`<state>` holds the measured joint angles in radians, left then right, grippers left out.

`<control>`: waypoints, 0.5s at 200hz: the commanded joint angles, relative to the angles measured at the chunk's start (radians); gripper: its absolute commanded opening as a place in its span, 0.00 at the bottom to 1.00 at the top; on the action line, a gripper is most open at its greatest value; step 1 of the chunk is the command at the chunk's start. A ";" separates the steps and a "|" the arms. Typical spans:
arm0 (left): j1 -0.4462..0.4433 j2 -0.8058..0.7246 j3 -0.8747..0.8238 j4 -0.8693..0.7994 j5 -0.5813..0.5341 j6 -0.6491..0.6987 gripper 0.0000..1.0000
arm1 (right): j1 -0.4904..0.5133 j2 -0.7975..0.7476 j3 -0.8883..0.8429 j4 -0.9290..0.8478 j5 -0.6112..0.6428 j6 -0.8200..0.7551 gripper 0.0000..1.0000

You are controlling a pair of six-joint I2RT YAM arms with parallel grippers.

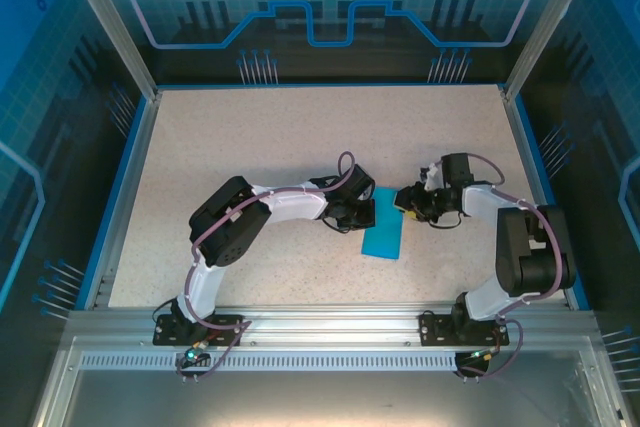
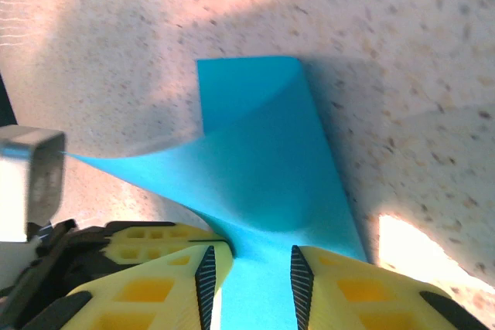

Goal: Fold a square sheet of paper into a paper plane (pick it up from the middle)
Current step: Fold the square sheet of paper in half at the center of the table.

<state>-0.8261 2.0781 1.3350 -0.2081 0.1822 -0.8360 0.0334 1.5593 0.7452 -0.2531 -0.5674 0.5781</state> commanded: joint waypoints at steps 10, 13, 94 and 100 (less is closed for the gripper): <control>-0.010 0.044 0.008 -0.084 0.016 0.017 0.00 | -0.022 0.078 0.026 -0.002 -0.050 -0.043 0.35; -0.011 0.043 0.007 -0.085 0.017 0.017 0.00 | -0.023 0.087 0.026 0.000 -0.052 -0.045 0.35; -0.012 0.046 0.014 -0.091 0.017 0.015 0.00 | -0.033 0.076 0.077 -0.046 -0.074 -0.062 0.35; -0.012 0.046 0.014 -0.092 0.016 0.016 0.00 | -0.034 0.072 0.084 -0.046 -0.081 -0.061 0.35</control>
<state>-0.8261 2.0804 1.3407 -0.2153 0.1822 -0.8360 0.0242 1.6749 0.7826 -0.2653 -0.6064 0.5373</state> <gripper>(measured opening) 0.068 0.349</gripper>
